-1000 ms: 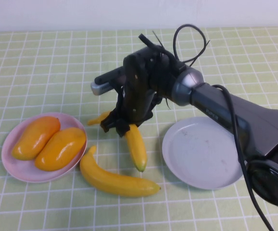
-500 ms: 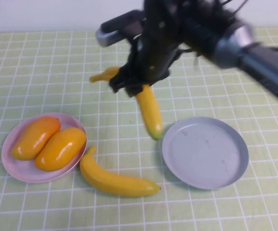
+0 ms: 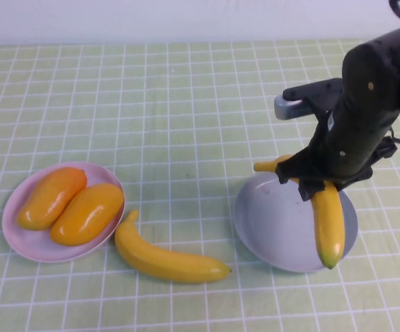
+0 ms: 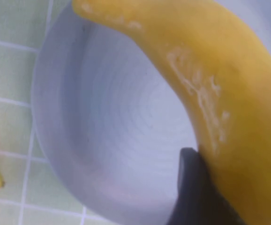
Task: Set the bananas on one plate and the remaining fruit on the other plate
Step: Put another type of fruit in the right plate
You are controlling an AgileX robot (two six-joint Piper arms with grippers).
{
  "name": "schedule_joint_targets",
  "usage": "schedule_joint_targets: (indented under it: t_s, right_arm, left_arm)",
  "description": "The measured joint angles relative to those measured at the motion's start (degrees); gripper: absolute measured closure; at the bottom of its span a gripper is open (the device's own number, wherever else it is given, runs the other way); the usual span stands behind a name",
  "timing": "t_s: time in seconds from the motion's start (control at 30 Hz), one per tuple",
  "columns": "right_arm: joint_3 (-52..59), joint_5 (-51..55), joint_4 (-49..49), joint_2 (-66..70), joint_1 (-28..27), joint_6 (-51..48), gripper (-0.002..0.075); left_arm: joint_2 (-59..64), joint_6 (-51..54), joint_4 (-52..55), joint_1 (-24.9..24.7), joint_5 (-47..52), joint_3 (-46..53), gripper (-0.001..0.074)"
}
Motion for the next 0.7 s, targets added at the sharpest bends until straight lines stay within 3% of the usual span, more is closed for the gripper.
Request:
schedule_joint_targets:
  t_s: [0.27, 0.7]
  right_arm:
    - [2.40, -7.30, -1.77, 3.60, 0.00, 1.22, 0.0412]
    - [2.40, -6.67, -5.86, 8.25, -0.46, 1.32, 0.0408]
  left_arm:
    - [0.00, 0.00, 0.00, 0.00, 0.00, 0.00, 0.0733]
    - [0.00, 0.00, 0.00, 0.00, 0.00, 0.00, 0.0733]
